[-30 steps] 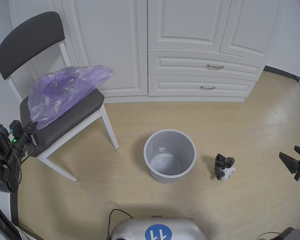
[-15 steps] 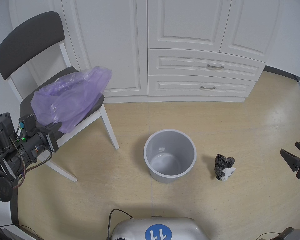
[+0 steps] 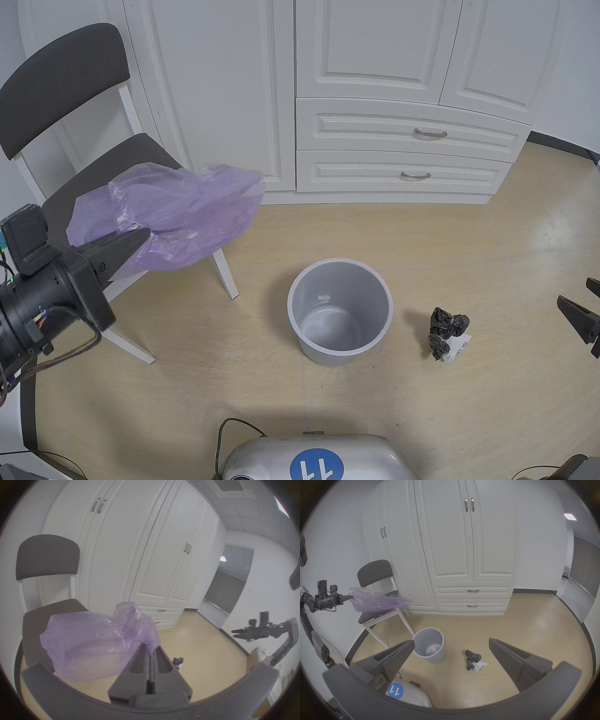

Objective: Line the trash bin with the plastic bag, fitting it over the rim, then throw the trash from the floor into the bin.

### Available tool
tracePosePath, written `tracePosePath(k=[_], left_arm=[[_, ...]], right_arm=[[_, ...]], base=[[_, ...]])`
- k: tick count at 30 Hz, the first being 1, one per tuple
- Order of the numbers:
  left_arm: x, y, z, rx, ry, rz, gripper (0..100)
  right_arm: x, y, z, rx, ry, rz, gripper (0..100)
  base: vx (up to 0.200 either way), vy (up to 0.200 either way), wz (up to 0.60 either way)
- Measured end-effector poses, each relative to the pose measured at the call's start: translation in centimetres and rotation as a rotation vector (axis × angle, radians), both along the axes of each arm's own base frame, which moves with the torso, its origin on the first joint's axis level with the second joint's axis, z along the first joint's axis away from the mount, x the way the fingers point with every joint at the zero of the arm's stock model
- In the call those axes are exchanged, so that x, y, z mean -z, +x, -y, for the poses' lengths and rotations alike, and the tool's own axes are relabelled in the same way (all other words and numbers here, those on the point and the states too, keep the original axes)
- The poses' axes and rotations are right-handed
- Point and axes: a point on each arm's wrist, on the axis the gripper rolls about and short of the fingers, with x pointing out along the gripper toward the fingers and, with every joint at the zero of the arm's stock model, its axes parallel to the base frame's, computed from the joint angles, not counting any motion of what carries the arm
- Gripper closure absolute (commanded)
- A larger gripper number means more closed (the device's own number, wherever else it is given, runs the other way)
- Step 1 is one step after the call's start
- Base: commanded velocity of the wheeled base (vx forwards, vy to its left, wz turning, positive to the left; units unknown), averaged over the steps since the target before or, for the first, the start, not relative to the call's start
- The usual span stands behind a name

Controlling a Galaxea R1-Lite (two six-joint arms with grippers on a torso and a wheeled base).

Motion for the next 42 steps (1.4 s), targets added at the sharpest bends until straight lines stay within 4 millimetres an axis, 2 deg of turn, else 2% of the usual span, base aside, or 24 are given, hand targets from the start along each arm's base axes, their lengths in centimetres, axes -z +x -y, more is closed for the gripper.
tracePosePath(k=[6,9,13,31,42], left_arm=[[-0.5,-2.6,0.8,0.107,-0.047,0.013,100],[-0.1,-3.1,0.7,0.126,-0.046,0.011,100],[0.7,-3.5,0.5,0.135,-0.03,0.0,100],[2.3,-4.9,1.4,0.257,0.023,-0.019,100],[2.1,-5.1,2.4,0.309,0.022,0.004,100]], right_arm=[[-0.6,-0.3,0.0,-0.002,0.002,0.031,0],[-0.7,-0.5,0.0,-0.004,0.003,0.038,0],[-0.6,-0.4,0.0,-0.007,0.002,0.032,0],[0.6,0.0,-0.9,-0.102,-0.018,-0.032,0],[1.9,0.6,-2.0,-0.066,-0.066,-0.088,0]], base=[[0.0,0.0,0.0],[0.0,0.0,0.0],[0.0,0.0,0.0],[0.0,0.0,0.0],[0.0,0.0,0.0]])
